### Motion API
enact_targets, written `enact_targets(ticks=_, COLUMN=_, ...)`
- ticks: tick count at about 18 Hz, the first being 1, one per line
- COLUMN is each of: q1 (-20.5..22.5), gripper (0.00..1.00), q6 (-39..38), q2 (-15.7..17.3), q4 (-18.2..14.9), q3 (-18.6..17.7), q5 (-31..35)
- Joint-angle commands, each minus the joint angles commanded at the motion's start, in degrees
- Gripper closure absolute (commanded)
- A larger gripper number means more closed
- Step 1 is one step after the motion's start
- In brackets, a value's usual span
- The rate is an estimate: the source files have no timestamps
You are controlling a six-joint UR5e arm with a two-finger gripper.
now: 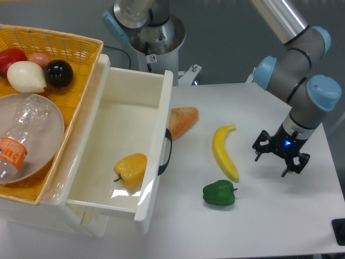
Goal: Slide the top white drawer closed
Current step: 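Move the gripper from its start pose toward the open white drawer, then swing the gripper past the banana to the drawer's front panel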
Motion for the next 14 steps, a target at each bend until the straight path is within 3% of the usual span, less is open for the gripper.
enact_targets(ticks=2, q1=0.0, gripper=0.4, q6=-1.93, q2=0.44, q4=-0.17, q3=-0.09, q5=-4.03)
enact_targets(ticks=5, q1=-0.7, gripper=0.62, q6=-8.6, q2=1.23, q4=-0.17, q3=-0.09, q5=-8.0)
enact_targets(ticks=8, q1=-2.72, gripper=0.69, q6=-13.08, q2=2.38, q4=-0.79, q3=-0.18, q5=-8.53)
enact_targets(ticks=10, q1=-4.73, gripper=0.84, q6=-19.05, q2=2.55, q4=-1.14, q3=-0.44, q5=-8.62)
enact_targets(ticks=14, q1=-7.64, gripper=0.87, q6=-25.23, q2=3.08, q4=-1.67, q3=-0.53, q5=-8.8)
